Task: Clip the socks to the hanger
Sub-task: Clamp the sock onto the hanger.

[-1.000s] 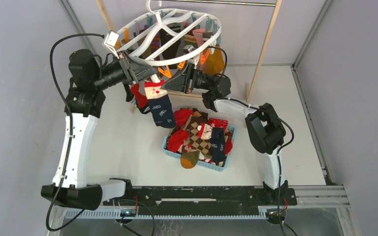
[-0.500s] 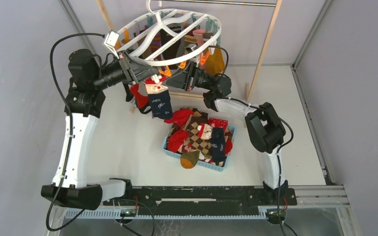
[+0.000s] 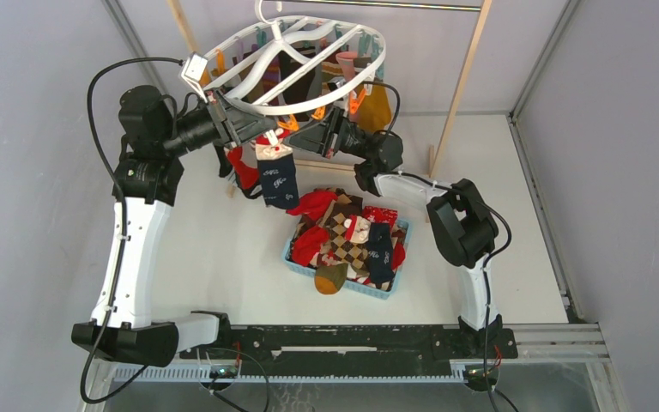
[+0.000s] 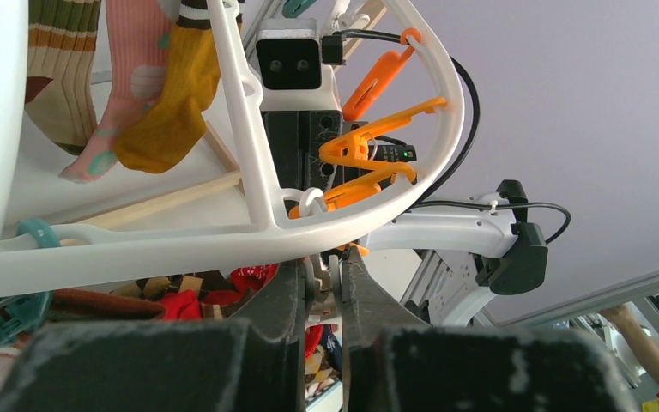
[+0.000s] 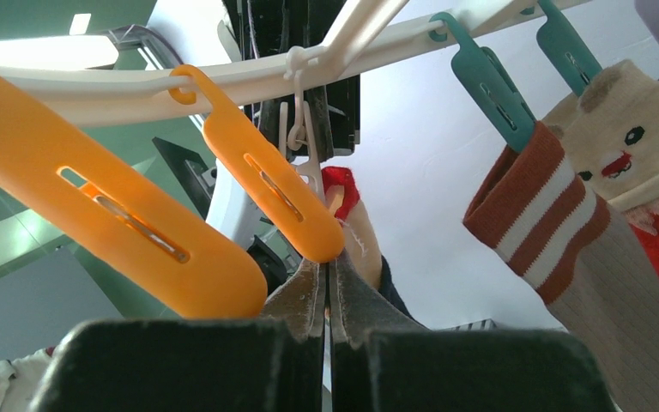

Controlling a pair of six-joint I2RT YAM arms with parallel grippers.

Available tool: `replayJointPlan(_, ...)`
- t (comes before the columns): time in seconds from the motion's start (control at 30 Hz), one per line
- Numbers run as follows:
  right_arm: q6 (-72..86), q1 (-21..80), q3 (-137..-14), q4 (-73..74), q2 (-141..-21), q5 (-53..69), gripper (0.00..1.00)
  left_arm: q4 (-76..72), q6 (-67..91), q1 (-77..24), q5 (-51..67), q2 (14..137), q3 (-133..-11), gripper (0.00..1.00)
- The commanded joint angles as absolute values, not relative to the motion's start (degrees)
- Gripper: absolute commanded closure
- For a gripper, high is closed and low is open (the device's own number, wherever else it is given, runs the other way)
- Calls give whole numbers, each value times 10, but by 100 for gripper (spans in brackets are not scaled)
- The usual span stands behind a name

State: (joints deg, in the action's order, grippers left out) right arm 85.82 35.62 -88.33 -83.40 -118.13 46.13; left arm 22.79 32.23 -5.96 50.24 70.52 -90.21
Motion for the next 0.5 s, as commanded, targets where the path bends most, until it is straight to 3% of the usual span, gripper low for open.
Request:
replayJointPlan(0.0,852,355,-886,-871,-1146,434,100,226,333,-58,536,700,-909,100)
replayJointPlan(0.33,861,362,-902,-871,-1148,437,100,226,319,-58,518,694,-906,100)
replayJointPlan(0.47,862,362,-901,-870,-1149,434,100,226,311,-58,500,691,-905,88)
